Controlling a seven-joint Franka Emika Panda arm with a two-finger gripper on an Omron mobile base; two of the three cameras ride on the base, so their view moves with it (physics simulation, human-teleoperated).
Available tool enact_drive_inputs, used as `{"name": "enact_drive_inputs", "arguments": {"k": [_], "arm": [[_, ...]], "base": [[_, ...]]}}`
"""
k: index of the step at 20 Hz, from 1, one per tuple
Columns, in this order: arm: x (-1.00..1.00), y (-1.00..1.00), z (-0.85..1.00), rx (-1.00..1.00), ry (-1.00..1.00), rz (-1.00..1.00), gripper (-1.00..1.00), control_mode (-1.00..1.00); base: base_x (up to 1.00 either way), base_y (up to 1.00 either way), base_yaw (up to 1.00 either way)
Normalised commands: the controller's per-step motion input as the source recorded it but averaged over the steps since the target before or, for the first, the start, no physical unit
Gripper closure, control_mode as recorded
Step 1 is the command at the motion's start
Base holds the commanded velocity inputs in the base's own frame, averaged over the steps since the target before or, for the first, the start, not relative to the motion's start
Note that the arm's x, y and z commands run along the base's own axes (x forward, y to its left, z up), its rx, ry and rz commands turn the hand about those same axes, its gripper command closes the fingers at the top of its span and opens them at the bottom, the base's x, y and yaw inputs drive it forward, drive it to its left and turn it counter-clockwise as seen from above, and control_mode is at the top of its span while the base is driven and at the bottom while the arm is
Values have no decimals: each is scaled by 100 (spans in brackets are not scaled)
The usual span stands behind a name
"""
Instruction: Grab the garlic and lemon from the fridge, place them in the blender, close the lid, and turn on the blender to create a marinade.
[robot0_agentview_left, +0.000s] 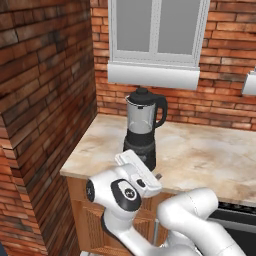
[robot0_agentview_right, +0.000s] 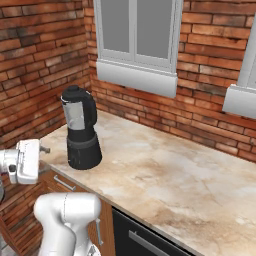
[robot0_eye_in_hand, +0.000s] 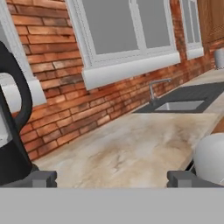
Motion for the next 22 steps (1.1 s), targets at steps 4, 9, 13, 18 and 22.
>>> {"name": "enact_drive_inputs", "arguments": {"k": [4, 9, 13, 18, 22], "arm": [[44, 0, -18, 9, -9, -2, -100, -100], [45, 0, -30, 7, -5, 0, -100, -100], [43, 0, -36, 6, -1, 0, -100, -100], [46, 0, -16, 5, -5, 0, -100, -100], [41, 0, -11, 4, -5, 0, -100, -100]], "base": [[0, 0, 0], [0, 0, 0], [0, 0, 0], [0, 0, 0], [0, 0, 0]]}}
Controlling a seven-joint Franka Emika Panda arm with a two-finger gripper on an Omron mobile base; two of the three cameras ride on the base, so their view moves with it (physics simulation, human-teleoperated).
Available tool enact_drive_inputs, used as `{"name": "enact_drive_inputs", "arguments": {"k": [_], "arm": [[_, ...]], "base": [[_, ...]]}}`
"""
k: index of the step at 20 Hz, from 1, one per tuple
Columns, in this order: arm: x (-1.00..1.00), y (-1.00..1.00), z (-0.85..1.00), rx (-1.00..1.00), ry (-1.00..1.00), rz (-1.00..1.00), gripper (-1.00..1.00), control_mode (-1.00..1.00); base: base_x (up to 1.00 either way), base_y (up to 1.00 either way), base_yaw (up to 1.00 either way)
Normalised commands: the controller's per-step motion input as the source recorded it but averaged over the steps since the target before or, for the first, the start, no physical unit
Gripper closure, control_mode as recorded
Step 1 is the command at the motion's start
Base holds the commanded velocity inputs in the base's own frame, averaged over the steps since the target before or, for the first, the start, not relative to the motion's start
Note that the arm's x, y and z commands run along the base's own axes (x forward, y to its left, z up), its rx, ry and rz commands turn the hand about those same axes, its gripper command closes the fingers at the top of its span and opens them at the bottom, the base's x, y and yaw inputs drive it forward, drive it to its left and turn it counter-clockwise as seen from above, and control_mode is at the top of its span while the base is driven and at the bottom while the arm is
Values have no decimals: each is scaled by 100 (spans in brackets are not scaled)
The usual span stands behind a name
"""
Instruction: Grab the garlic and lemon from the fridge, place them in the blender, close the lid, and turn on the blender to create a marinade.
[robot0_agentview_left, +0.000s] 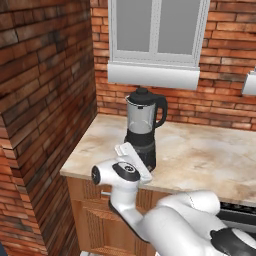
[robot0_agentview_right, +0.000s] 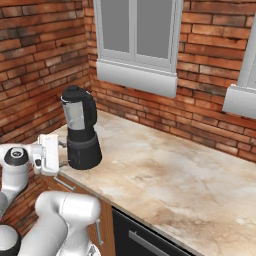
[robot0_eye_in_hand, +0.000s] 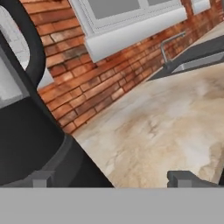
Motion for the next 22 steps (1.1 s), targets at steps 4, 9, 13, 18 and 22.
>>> {"name": "enact_drive_inputs", "arguments": {"k": [4, 9, 13, 18, 22], "arm": [[36, 0, -31, 3, 0, 0, -100, -100], [36, 1, -30, 3, 0, 0, -100, -100], [37, 9, -23, 2, 0, 0, -100, -100], [33, 16, -32, 0, 0, 0, -100, -100], [25, 6, -36, 0, -1, 0, -100, -100]], "base": [[0, 0, 0], [0, 0, 0], [0, 0, 0], [0, 0, 0], [0, 0, 0]]}}
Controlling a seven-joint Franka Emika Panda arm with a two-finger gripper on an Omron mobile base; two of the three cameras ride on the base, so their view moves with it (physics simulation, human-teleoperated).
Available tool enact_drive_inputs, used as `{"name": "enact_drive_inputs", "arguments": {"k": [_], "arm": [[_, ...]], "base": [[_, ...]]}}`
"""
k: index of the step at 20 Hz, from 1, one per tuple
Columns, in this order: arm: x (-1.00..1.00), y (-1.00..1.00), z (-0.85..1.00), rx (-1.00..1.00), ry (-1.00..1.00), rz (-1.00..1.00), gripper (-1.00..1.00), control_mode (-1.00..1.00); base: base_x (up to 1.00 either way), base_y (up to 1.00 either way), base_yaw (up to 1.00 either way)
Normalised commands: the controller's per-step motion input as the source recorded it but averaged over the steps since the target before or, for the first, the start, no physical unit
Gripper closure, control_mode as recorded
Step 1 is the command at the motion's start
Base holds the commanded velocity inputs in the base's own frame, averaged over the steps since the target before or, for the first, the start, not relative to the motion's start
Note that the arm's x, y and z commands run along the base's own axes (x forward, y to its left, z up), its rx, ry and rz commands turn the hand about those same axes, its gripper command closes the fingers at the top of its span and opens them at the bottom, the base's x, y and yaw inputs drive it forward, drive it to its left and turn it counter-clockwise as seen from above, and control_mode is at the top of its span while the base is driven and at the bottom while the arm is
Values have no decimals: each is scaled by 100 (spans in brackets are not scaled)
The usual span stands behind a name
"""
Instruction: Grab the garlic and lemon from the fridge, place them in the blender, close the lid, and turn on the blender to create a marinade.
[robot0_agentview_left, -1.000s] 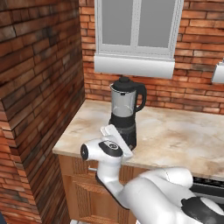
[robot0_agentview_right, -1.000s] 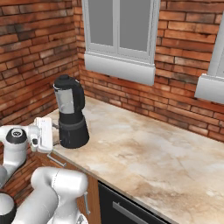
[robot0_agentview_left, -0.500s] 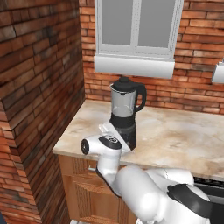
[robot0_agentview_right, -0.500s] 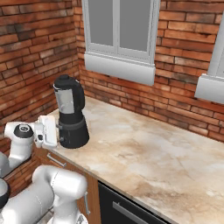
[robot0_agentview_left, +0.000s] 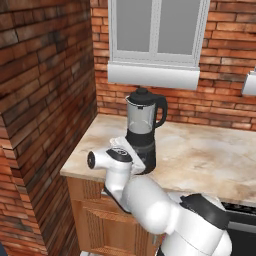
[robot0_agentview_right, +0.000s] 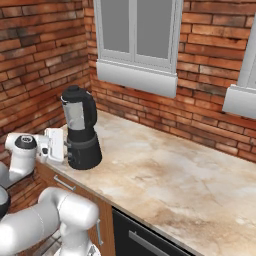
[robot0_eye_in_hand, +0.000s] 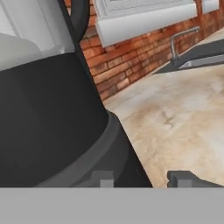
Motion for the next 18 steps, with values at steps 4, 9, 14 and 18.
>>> {"name": "enact_drive_inputs", "arguments": {"k": [4, 9, 14, 18], "arm": [[28, 0, -39, 2, -8, 0, -100, -100], [25, 0, -45, 3, -14, 0, -100, -100], [-28, 2, -31, 1, -32, 2, -100, -100], [-83, 1, 0, 2, -37, 1, -100, -100]], "base": [[0, 0, 0], [0, 0, 0], [0, 0, 0], [0, 0, 0]]}}
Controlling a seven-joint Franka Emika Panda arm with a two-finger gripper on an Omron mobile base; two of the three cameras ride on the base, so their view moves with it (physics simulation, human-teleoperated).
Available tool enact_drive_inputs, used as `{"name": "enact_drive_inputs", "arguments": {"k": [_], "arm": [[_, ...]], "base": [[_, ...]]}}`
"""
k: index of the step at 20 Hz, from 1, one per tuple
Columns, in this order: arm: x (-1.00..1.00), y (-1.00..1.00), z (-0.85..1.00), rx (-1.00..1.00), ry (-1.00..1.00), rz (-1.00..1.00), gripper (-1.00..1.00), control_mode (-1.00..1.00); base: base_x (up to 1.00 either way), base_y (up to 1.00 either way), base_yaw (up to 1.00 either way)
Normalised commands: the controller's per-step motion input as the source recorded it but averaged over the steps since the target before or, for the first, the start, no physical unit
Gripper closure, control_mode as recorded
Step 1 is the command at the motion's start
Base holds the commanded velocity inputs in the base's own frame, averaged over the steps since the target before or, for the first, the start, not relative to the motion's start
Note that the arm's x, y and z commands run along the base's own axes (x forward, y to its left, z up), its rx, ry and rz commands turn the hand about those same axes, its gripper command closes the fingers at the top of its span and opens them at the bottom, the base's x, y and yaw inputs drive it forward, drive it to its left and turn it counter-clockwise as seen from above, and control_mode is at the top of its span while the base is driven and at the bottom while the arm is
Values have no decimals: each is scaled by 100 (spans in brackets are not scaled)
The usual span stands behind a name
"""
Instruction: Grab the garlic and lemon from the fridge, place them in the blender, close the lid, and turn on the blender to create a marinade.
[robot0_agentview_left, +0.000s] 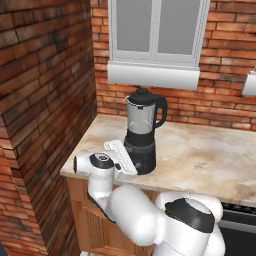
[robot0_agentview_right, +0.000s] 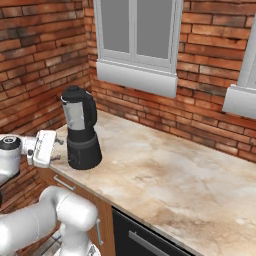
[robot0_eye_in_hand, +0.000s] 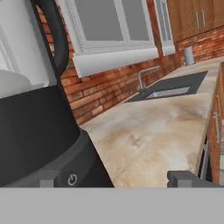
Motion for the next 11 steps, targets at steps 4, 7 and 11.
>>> {"name": "enact_drive_inputs", "arguments": {"k": [4, 7, 11], "arm": [[-69, 0, 24, 0, -31, 0, -100, -100], [-62, 1, 15, 0, -22, 0, -100, -100], [-61, 1, 19, 0, -20, 0, -100, -100]], "base": [[0, 0, 0], [0, 0, 0], [0, 0, 0]]}}
